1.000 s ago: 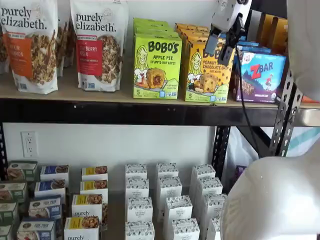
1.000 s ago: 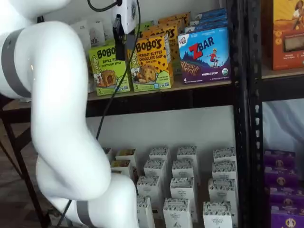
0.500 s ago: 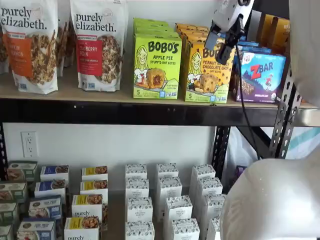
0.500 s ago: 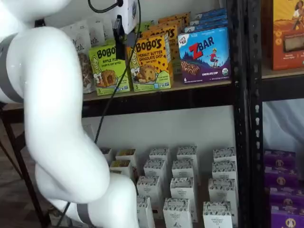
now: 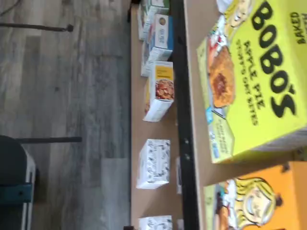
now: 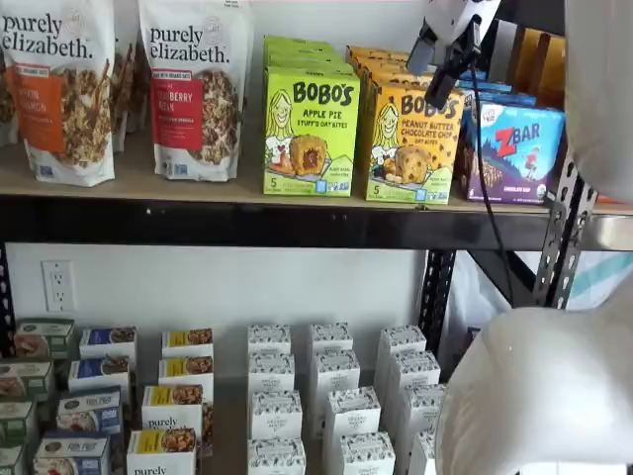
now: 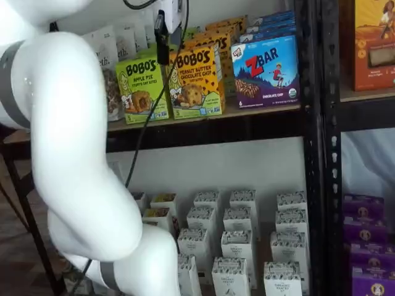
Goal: Pick up the orange box on the top shelf, the fifth box from the left
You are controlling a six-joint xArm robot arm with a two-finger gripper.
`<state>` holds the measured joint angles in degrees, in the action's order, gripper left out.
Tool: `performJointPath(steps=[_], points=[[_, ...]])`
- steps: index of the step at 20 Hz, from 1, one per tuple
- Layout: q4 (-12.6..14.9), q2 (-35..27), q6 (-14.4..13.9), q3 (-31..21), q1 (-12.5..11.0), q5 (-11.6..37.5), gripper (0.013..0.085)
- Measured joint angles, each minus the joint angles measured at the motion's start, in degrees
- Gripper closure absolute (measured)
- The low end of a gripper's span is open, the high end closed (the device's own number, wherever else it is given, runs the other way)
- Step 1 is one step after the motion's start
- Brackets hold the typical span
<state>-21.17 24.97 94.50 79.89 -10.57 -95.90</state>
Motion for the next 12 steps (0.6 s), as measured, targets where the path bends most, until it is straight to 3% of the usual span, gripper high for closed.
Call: performJointPath(steps=[8, 12], points=[[0.2, -2.7, 1.3, 1.6, -0.7, 4.1, 0.0130], [1.6, -3.9, 1.6, 2.2, -0.4, 5.2, 0.0130]])
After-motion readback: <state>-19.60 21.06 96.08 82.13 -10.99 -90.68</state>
